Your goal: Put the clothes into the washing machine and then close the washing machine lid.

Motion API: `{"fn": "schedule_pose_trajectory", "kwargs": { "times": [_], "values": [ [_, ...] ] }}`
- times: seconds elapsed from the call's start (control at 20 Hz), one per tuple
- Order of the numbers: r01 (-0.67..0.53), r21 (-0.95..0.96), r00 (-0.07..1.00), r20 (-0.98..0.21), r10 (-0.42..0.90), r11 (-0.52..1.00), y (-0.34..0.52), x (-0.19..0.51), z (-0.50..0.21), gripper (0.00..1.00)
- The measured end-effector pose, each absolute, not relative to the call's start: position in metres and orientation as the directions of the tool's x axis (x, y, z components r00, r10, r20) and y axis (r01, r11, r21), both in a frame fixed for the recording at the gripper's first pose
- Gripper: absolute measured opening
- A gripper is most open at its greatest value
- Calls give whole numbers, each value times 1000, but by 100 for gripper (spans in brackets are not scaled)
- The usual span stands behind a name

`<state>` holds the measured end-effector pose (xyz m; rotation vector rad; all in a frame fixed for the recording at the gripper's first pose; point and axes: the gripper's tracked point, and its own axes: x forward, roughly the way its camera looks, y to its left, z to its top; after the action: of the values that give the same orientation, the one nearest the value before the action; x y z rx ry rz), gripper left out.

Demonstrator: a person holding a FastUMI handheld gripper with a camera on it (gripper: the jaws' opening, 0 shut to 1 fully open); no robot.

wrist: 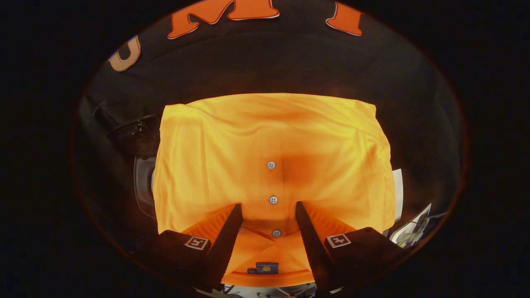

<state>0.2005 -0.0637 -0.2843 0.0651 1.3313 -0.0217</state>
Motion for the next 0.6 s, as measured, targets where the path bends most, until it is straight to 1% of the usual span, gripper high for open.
{"fn": "schedule_pose_trajectory", "kwargs": {
  "times": [0.05,0.1,0.2,0.3,0.35,0.4,0.45,0.5,0.55,0.6],
  "values": [
    [69,33,220,-975,17,997,-62,203,-285,86],
    [87,27,204,-979,8,996,-60,205,-285,74],
    [85,20,186,-983,3,996,-56,208,-285,52],
    [82,20,210,-978,2,996,-52,216,-281,32],
    [88,20,215,-977,0,996,-51,218,-279,25],
    [121,31,244,-970,1,992,-49,219,-276,24],
    [150,43,245,-969,5,988,-49,221,-280,14],
    [167,56,273,-962,9,984,-53,217,-273,13],
    [163,69,270,-963,22,984,-54,216,-273,9],
    [172,76,284,-958,25,982,-59,216,-272,9]
  ]
}}
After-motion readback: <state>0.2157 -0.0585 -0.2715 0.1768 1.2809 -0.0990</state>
